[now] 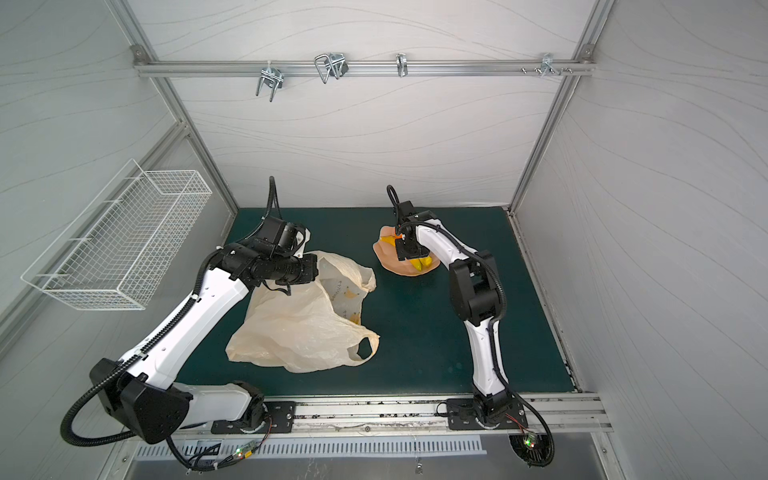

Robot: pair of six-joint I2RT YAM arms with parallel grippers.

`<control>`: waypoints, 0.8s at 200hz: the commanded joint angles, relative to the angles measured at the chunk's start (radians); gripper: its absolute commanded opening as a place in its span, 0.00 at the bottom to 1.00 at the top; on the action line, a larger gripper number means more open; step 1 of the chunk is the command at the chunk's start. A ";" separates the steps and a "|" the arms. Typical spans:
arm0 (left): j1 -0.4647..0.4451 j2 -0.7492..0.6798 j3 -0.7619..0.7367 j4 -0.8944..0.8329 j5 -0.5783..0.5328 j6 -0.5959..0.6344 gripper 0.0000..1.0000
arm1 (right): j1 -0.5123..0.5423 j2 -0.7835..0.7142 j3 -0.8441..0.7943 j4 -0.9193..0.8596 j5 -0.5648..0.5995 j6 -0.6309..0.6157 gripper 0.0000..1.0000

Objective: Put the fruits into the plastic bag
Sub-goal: 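Lower the right gripper onto the yellow banana in the bowl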

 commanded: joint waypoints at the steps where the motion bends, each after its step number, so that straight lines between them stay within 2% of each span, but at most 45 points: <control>1: 0.004 -0.020 -0.001 -0.009 0.000 0.008 0.00 | -0.005 0.035 0.032 -0.040 0.008 -0.017 0.54; 117: 0.003 -0.025 -0.013 -0.005 -0.001 0.000 0.00 | -0.009 0.145 0.112 -0.074 0.016 -0.018 0.52; 160: 0.003 -0.028 -0.015 -0.007 -0.002 -0.002 0.00 | -0.009 0.163 0.111 -0.077 0.004 -0.020 0.56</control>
